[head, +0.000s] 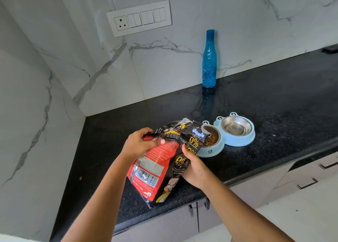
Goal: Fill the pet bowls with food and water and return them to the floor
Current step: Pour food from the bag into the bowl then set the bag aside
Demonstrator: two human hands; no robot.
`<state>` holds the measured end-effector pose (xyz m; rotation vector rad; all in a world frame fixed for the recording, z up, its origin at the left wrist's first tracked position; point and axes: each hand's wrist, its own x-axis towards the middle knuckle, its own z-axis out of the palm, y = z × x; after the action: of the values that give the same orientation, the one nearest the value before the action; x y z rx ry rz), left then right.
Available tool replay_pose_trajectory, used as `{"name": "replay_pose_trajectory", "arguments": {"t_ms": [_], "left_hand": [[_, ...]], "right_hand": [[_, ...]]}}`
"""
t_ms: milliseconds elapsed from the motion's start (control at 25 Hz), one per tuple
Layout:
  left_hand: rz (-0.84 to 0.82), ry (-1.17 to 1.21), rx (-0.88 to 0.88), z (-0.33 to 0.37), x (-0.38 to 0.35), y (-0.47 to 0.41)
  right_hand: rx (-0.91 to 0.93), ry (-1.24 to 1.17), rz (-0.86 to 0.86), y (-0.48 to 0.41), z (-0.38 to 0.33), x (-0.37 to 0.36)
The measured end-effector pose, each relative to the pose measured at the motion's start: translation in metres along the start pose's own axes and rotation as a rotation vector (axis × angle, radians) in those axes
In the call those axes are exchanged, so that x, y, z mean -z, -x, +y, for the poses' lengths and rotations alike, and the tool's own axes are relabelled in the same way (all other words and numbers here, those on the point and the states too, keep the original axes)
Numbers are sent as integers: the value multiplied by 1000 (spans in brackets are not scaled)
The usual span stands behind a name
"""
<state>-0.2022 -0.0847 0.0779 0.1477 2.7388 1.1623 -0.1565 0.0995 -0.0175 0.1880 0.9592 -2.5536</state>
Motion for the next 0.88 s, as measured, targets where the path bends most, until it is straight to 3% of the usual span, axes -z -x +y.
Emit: {"name": "replay_pose_trajectory", "arguments": {"t_ms": [200,400,680,880], "left_hand": [[-159,-112,8,17,-1,-19],[-332,-260,7,32,-16,-50],[-587,-331,262,46,-18,-75],[-614,-371,240,52,-32,-82]], "right_hand": [[117,-78,180,4,10,-3],[-5,-166,277,8,5,5],[-53,-179,227,2,0,14],[-90,-195,155,-1,-2,21]]}}
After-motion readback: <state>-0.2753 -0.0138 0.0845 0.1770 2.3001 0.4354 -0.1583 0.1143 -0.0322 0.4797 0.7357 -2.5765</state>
